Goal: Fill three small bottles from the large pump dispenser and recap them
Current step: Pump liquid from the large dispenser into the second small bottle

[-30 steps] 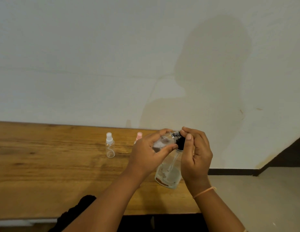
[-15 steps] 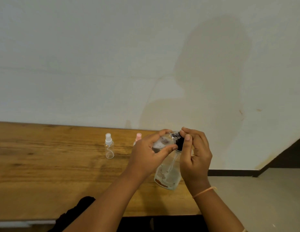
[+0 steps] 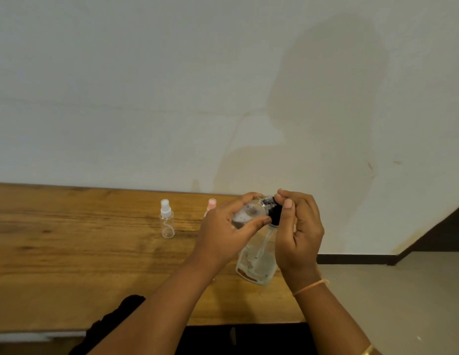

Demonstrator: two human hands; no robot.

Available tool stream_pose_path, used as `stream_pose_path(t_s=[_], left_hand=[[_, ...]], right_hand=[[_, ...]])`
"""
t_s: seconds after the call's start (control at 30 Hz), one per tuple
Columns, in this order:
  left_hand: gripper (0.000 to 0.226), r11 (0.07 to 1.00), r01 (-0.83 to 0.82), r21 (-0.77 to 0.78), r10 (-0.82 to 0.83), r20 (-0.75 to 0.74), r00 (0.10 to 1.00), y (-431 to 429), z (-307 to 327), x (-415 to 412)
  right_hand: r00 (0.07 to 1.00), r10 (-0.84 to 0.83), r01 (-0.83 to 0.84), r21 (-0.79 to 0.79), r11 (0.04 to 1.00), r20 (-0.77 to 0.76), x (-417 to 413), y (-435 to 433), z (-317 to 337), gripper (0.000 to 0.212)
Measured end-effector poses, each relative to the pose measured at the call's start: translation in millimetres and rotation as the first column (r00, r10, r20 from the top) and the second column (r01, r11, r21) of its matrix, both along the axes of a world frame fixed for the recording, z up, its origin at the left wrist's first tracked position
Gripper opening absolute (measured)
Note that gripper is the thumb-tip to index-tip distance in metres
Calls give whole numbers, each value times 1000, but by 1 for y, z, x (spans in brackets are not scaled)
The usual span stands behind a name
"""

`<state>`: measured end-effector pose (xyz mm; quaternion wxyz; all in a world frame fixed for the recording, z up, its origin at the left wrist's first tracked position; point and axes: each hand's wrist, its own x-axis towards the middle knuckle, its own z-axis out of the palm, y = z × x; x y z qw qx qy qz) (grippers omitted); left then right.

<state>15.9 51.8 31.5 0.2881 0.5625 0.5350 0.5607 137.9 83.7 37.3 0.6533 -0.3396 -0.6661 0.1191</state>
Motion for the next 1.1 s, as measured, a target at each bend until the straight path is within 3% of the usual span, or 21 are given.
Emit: stream_pose_path(t_s=[0.17, 0.4, 0.6, 0.9, 1.1], left_hand=[[45, 999, -8, 40, 8, -13, 1000, -3, 6, -1], [51, 1000, -8, 12, 8, -12, 1000, 1, -5, 1], [46, 999, -8, 50, 10, -36, 999, -2, 0, 1], [50, 1000, -6, 11, 6, -19, 1000, 0, -4, 0], [45, 998, -13, 67, 16, -48, 999, -2, 0, 1]], right_hand=[[996, 29, -33, -45, 998, -89, -2, -5, 9, 24], [1000, 23, -23, -24, 999, -12, 0, 0, -4, 24], [993, 19, -28, -77, 997, -116, -4, -8, 6, 24], [1000, -1, 1, -13, 1000, 11, -1, -1, -4, 26], [995, 29, -36, -63, 997, -97, -1, -9, 4, 26]])
